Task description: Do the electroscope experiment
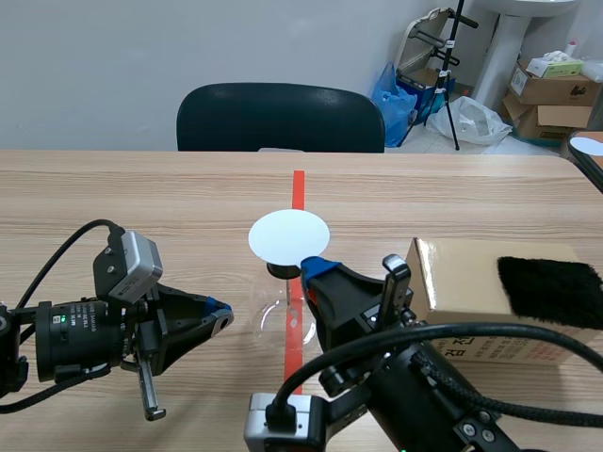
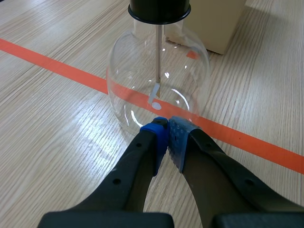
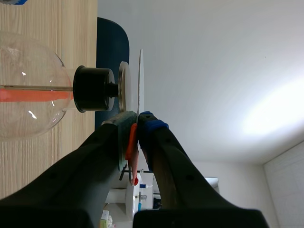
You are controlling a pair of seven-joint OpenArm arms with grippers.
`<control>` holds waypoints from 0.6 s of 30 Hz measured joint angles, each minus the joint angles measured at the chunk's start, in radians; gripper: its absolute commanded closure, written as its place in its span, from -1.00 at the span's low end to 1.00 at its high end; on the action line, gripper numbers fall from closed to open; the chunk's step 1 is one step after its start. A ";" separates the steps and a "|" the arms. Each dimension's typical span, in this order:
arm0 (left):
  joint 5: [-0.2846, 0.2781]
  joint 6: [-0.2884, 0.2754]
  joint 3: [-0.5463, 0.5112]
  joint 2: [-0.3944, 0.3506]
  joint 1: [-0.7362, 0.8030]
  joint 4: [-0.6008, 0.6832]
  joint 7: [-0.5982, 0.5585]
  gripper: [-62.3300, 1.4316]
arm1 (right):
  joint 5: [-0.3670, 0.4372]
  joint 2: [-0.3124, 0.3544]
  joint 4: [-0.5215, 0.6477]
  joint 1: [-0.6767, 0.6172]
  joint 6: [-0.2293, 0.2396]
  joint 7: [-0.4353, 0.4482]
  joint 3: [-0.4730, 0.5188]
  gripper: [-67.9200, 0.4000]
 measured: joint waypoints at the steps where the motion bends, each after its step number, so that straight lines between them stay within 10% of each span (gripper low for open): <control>1: 0.000 0.000 0.000 0.000 0.000 0.000 0.000 0.86 | 0.000 0.000 0.000 0.000 0.000 0.000 0.000 0.96; 18: 0.000 0.000 0.000 0.000 0.000 0.000 0.000 0.86 | 0.000 0.000 0.000 0.000 0.000 -0.042 0.000 0.96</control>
